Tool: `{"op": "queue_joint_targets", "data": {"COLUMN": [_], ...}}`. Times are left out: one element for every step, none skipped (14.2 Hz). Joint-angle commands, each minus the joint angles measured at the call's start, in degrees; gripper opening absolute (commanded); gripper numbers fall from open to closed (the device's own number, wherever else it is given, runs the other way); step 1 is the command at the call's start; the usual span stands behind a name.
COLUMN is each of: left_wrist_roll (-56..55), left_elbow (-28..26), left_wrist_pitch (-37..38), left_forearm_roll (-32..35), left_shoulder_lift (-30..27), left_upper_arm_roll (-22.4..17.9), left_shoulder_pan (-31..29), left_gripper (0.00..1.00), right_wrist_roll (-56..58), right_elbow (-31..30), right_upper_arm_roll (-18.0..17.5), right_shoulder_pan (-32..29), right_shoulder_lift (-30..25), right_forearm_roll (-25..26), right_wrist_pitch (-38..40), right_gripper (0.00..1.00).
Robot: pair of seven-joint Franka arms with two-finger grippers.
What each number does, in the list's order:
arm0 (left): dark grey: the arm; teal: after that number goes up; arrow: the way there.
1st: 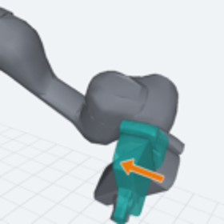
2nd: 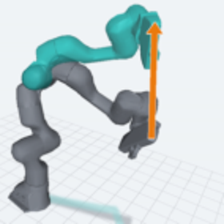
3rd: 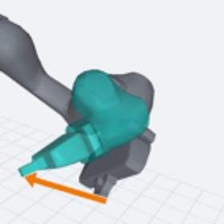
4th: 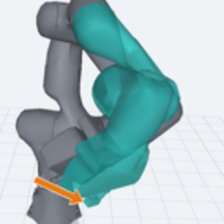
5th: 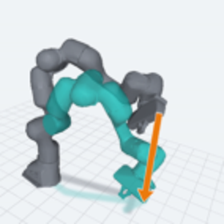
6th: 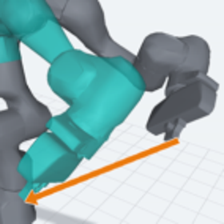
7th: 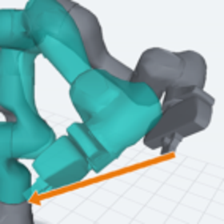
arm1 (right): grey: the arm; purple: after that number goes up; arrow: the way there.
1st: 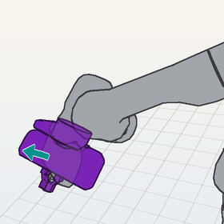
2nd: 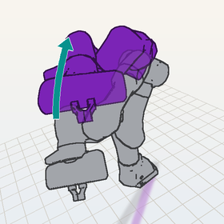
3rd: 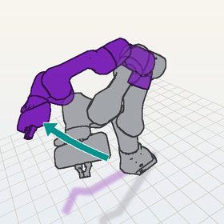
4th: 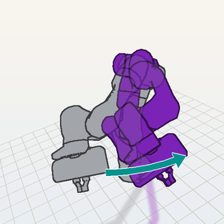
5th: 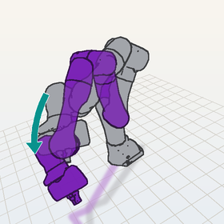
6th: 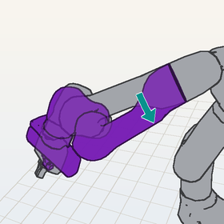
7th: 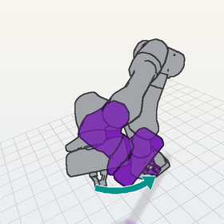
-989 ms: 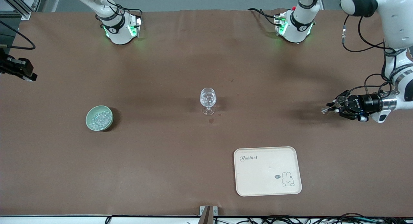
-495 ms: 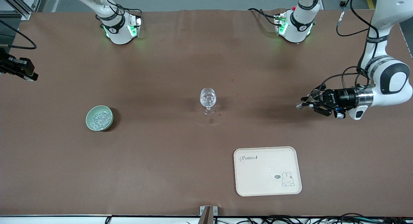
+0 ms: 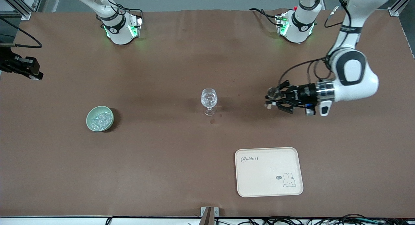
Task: Pour wine and add ice with both arms
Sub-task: 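Carry the metal jigger over the wine glass with the left gripper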
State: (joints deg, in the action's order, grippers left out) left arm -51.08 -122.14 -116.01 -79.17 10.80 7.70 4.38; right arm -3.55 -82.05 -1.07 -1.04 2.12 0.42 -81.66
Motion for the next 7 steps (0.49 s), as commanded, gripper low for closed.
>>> {"op": "queue_joint_targets", "data": {"left_wrist_roll": [-2.17, -2.27, -2.35, -2.53, -2.88, -3.4, -4.11], "left_elbow": [-1.52, -1.17, -0.73, -0.3, 0.23, 1.11, 1.64], "left_wrist_pitch": [-8.93, -11.84, -14.57, -17.9, -20.37, -23.27, -26.25], "left_forearm_roll": [-2.48, -2.48, -2.48, -2.48, -2.4, -2.14, -1.7], "left_shoulder_lift": [-1.92, -1.75, -1.4, -0.88, 0.09, 0.97, 1.5], "left_upper_arm_roll": [7.48, 9.94, 12.14, 14.08, 15.84, 17.95, 19.79], "left_shoulder_pan": [-0.69, -0.69, -0.69, -0.69, -0.69, -0.69, -0.6], "left_gripper": [0.01, 0.01, 0.01, 0.01, 0.01, 0.01, 0.01], "right_wrist_roll": [-0.14, -0.14, -0.14, -0.14, -0.14, -0.14, -0.14], "right_elbow": [-0.21, -0.21, -0.21, -0.21, -0.21, -0.21, -0.21], "right_upper_arm_roll": [0.02, 0.02, 0.02, 0.02, 0.02, 0.02, 0.02], "right_shoulder_pan": [-0.11, -0.19, -0.19, -0.19, -0.19, -0.19, -0.28], "right_shoulder_lift": [-0.71, -0.71, -0.71, -0.71, -0.71, -0.71, -0.71], "right_forearm_roll": [-0.51, -0.51, -0.51, -0.51, -0.51, -0.51, -0.51], "right_wrist_pitch": [0.62, 0.45, 0.36, 0.44, 0.53, 0.53, 0.45], "right_gripper": [0.01, 0.01, 0.01, 0.01, 0.01, 0.01, 0.01]}}
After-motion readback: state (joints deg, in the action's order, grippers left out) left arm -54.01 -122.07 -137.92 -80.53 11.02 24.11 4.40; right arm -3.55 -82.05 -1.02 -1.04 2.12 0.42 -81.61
